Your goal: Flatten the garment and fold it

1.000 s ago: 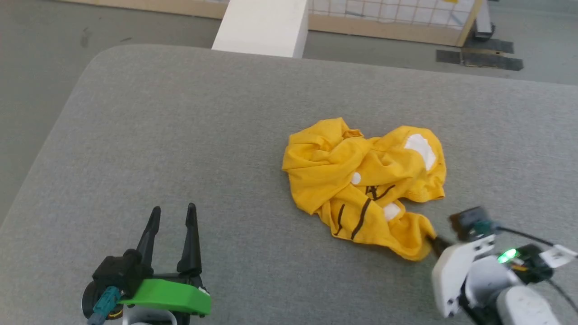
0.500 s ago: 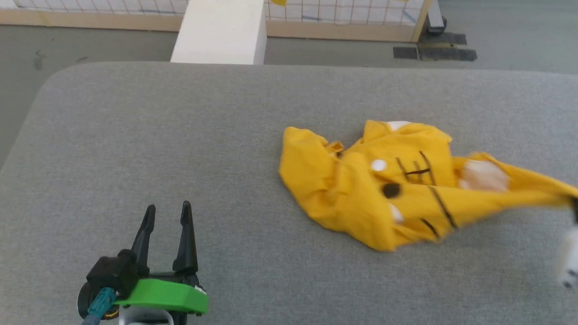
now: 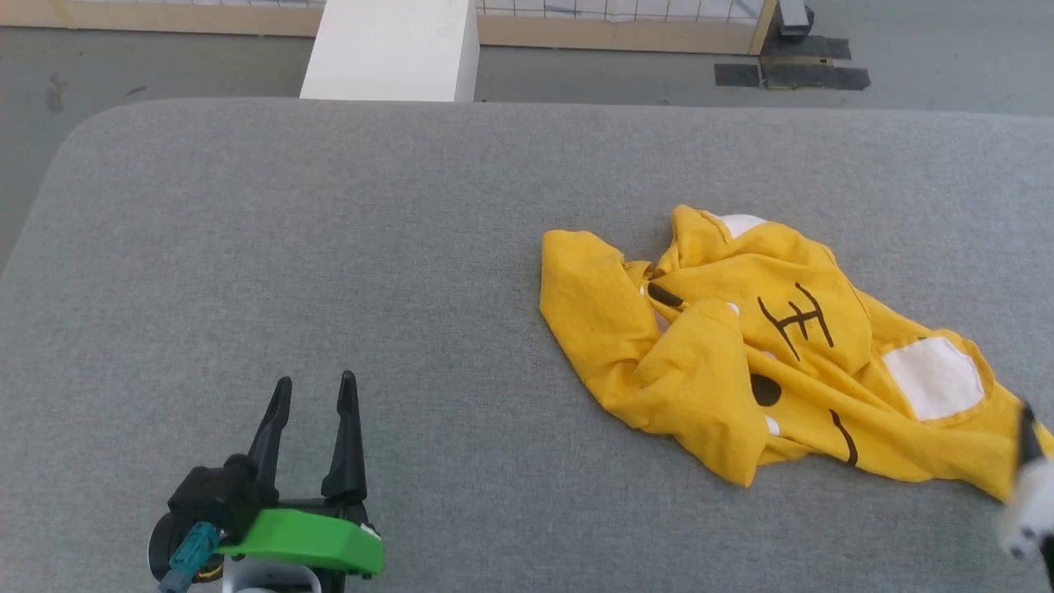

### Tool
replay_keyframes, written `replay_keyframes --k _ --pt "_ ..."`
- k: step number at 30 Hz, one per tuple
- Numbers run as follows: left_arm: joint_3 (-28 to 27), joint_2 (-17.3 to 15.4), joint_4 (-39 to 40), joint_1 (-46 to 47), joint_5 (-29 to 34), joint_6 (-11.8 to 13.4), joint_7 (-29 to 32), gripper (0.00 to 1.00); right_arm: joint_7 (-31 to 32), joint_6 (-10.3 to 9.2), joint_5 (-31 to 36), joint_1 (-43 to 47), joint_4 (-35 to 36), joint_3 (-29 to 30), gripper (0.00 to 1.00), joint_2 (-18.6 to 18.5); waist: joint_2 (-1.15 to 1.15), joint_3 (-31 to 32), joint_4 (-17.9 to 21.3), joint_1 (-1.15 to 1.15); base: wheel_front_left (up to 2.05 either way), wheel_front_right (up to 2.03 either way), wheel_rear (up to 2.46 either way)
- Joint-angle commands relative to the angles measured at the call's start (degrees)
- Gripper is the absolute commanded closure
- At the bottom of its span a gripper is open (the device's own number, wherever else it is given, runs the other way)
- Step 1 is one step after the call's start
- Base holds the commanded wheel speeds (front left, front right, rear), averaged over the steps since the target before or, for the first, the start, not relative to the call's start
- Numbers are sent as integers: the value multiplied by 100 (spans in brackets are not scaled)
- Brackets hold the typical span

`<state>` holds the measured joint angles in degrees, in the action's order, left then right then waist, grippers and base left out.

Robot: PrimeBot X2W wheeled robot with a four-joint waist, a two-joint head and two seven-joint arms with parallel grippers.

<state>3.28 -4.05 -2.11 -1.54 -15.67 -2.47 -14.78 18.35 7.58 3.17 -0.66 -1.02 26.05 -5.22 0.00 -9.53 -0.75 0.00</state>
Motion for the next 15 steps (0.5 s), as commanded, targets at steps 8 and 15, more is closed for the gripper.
replay_keyframes --k 8,15 --pt "9 -22 4 57 -23 6 -22 0 963 -9 -1248 -569 763 -1881 0 11 0 80 -110 0 0 0 0" --pt "115 20 -27 181 -78 -29 -22 0 1447 -9 -1533 -772 373 -2645 0 -254 0 -152 -386 0 0 0 0"
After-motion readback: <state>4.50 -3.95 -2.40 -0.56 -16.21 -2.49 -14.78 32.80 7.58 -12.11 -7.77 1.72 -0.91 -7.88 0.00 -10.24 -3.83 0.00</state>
